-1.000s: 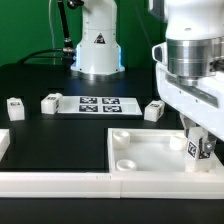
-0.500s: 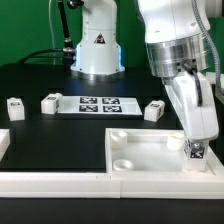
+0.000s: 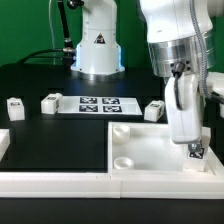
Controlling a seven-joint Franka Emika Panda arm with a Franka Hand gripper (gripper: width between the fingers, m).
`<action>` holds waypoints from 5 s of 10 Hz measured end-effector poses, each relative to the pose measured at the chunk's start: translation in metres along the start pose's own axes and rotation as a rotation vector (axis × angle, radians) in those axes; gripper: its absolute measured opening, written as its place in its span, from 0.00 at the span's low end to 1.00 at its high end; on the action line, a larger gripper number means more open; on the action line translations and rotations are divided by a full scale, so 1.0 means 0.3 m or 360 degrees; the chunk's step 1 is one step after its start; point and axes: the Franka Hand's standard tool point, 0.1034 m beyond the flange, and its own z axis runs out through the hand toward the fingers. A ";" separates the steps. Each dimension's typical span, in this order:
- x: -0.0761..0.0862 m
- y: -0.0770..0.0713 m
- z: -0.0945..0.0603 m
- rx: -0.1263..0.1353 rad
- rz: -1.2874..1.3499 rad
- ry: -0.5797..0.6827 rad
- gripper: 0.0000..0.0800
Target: Assemble square table
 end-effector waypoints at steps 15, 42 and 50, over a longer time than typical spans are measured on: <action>0.009 0.095 -0.164 0.0021 -0.0303 -0.0020 0.81; 0.387 0.629 0.031 -0.0916 -0.1881 -0.0777 0.81; 0.433 0.750 0.097 -0.0970 -0.1818 -0.0796 0.81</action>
Offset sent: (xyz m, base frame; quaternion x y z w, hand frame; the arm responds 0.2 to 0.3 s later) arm -0.0161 -0.0070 0.0252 0.0027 0.0086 -0.0295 0.9995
